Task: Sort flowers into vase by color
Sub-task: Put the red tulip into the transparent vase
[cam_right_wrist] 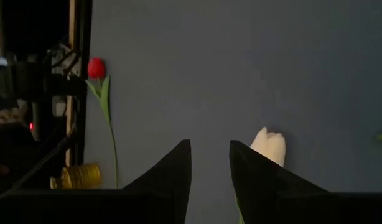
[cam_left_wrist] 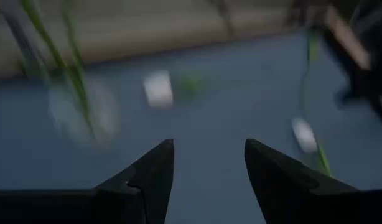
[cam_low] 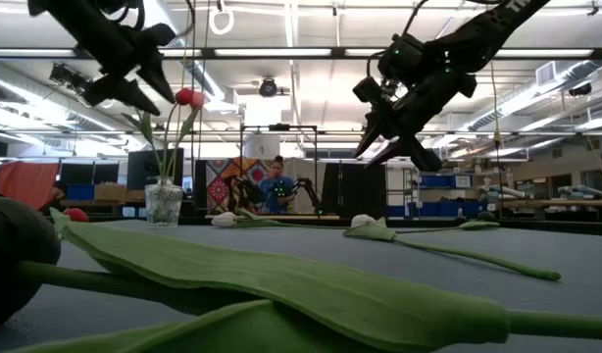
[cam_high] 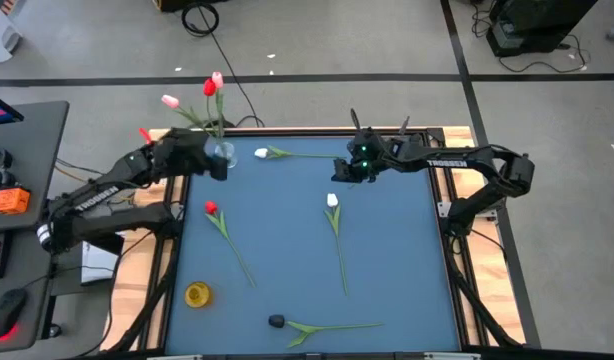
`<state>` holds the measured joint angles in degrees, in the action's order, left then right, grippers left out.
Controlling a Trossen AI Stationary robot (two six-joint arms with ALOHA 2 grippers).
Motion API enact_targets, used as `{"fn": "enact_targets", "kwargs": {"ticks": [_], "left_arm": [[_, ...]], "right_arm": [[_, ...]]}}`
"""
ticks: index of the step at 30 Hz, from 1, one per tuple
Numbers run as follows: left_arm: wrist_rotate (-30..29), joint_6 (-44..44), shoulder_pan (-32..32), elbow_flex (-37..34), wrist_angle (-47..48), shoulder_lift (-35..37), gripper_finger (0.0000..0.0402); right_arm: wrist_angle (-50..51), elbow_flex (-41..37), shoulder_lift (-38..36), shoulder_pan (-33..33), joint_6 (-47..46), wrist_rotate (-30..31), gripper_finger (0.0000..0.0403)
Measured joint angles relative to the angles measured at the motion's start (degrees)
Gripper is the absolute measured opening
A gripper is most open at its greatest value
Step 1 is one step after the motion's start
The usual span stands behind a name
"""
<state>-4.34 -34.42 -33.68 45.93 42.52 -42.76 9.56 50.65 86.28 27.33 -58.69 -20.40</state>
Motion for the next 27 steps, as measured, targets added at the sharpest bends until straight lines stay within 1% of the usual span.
{"fn": "enact_targets", "kwargs": {"ticks": [2, 5, 7, 9, 12, 14, 18, 20, 23, 27], "left_arm": [[2.4, -4.6, 3.5, 2.8, 8.5, -2.0, 0.0193], [2.8, -14.8, 9.1, 5.5, 20.3, -4.2, 0.0178], [2.8, -24.4, 12.5, 5.4, 25.3, -4.6, 0.0168], [2.4, -33.1, 16.0, 4.5, 27.4, -4.4, 0.0160], [1.4, -43.5, 21.5, 2.3, 26.7, -4.6, 0.0155], [0.7, -48.1, 25.2, 0.5, 24.4, -4.8, 0.0154], [-0.5, -55.0, 31.7, -1.9, 16.8, -5.8, 0.0153], [-0.8, -56.4, 33.9, -2.4, 13.1, -6.8, 0.0153], [-0.9, -57.5, 35.5, -2.4, 11.2, -8.9, 0.0153], [-0.8, -60.2, 37.2, -2.4, 11.3, -11.8, 0.0153]], "right_arm": [[-0.1, 0.0, -0.1, -0.7, -1.3, 1.6, 0.0119], [0.5, 0.0, -0.5, -1.2, -3.2, 2.7, 0.0119], [0.6, 0.0, -0.9, -1.6, -5.1, 2.4, 0.0119], [1.3, 0.0, -1.2, -2.2, -7.2, 2.5, 0.0119], [1.8, 0.0, -1.5, -3.6, -8.2, 1.8, 0.0119], [1.8, 0.0, -1.6, -4.5, -7.3, -0.1, 0.0119], [3.9, 0.0, -1.6, -7.4, -2.0, -7.6, 0.0119], [6.3, 0.0, -1.9, -9.8, 0.7, -8.7, 0.0119], [9.1, 0.0, -2.6, -14.1, 3.3, -6.3, 0.0119], [8.5, 0.0, -2.6, -19.6, 2.9, 2.3, 0.0119]]}}
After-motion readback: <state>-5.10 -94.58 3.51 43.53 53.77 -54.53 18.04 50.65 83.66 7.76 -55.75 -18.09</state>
